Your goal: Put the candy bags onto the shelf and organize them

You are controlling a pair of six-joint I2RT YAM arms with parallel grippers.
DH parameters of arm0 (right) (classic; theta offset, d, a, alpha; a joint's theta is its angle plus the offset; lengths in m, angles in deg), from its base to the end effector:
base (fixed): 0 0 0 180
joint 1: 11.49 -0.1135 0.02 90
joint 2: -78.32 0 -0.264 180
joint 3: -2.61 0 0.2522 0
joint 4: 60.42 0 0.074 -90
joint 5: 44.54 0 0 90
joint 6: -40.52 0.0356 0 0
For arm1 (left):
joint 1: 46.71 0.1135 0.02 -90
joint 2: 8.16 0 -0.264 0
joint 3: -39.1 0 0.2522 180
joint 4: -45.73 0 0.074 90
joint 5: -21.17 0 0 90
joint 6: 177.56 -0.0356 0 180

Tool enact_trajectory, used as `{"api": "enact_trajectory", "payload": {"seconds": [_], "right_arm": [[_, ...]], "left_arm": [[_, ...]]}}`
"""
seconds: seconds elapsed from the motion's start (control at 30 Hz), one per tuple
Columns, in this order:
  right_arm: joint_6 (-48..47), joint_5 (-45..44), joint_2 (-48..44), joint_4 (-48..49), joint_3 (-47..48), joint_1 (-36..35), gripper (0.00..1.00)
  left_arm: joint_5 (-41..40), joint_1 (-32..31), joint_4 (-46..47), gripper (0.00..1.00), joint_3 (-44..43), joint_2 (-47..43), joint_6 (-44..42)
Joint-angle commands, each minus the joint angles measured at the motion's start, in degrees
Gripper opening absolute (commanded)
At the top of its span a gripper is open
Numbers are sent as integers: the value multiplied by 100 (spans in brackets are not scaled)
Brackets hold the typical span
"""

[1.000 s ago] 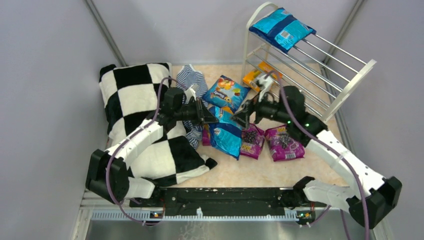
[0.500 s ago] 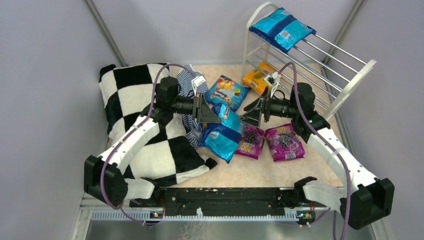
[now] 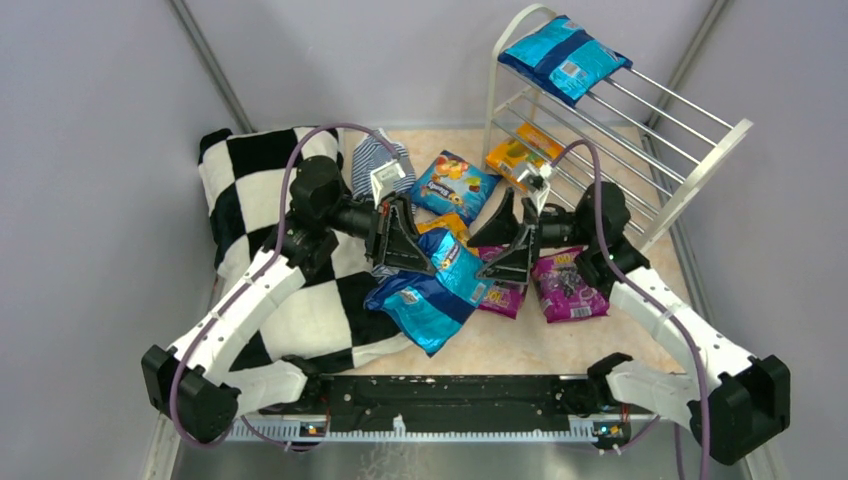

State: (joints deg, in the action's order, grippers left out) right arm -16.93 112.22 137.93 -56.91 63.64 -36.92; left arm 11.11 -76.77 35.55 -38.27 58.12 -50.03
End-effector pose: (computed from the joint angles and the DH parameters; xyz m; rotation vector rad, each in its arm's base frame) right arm 0.1903 0.1267 0.3550 -0.9537 1.5189 1.6091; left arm 0.1915 -0.1513 0.4050 1.1771 1.5802 -1.8927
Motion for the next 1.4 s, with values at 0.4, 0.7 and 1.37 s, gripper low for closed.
{"api": "enact_trajectory", "payload": {"seconds": [0.4,0.7,1.37], "right_arm": [[1868,346,-258,2806,-767,-835,95],[2220,259,-182,3291,-806,-873,78],[1587,-134,-729,2155,-842,-874,25]], "left_arm": [[-142,-60,455,0,-780,47,-227],[-134,-61,423,0,-740,144,-171],[-822,110,-231,2,-534,137,-297]]}}
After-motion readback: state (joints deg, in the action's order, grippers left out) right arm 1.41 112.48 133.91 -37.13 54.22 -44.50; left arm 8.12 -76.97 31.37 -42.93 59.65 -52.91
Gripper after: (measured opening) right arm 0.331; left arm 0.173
